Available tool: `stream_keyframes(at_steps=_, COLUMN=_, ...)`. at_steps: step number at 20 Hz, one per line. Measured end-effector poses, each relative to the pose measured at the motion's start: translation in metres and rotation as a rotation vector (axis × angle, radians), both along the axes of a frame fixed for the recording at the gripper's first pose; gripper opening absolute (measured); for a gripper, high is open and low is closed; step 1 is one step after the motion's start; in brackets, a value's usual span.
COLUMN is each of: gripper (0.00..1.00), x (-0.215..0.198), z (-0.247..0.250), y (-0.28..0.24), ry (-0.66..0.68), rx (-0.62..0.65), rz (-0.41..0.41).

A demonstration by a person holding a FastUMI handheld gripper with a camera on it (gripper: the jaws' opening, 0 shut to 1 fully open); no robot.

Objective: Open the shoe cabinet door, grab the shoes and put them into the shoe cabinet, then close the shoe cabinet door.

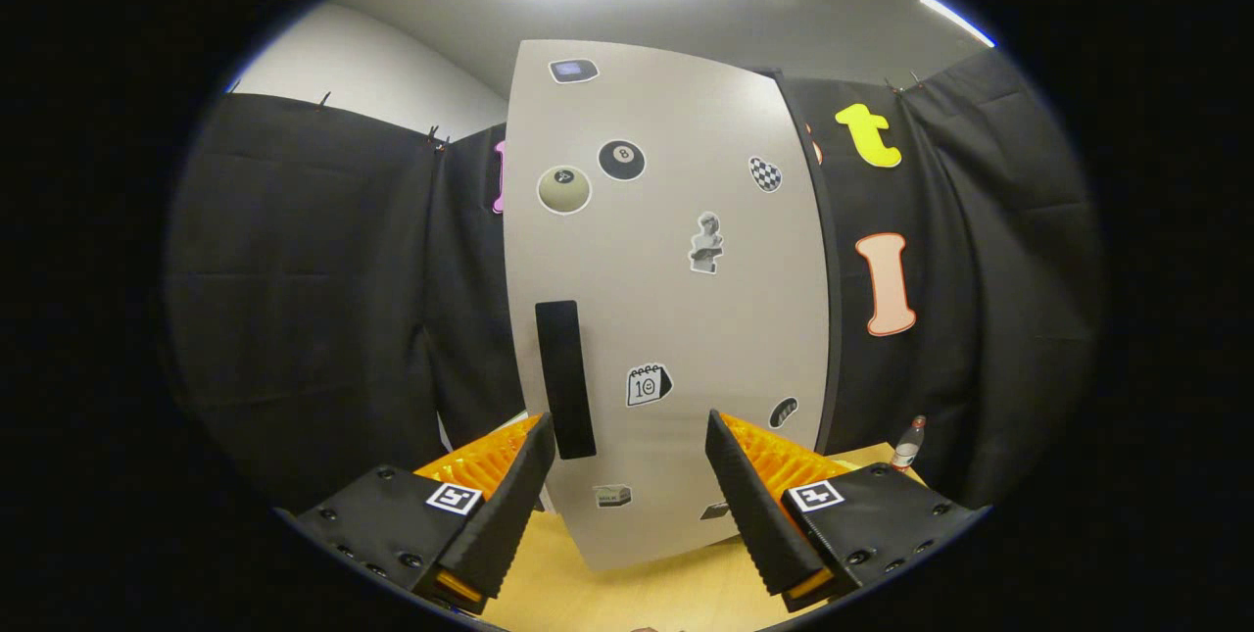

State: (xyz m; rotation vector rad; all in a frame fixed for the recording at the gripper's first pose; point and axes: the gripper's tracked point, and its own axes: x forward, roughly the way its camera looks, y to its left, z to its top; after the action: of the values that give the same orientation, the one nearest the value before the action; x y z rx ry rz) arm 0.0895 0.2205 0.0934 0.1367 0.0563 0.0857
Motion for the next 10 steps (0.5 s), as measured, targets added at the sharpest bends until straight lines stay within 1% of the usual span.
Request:
stream_keyframes(at_steps=2, gripper=0.98, x=-0.006, z=0.002, y=-0.006, ry=-0.002, rx=-0.020, rz=-0.039)
stream_keyframes(at_steps=5, gripper=0.98, x=-0.012, z=-0.002, y=-0.032, ry=0.000, rx=-0.038, rz=-0.099)
stream_keyframes(at_steps=10, gripper=0.98, x=-0.023, z=-0.013, y=-0.060, ry=0.003, rx=-0.040, rz=-0.144)
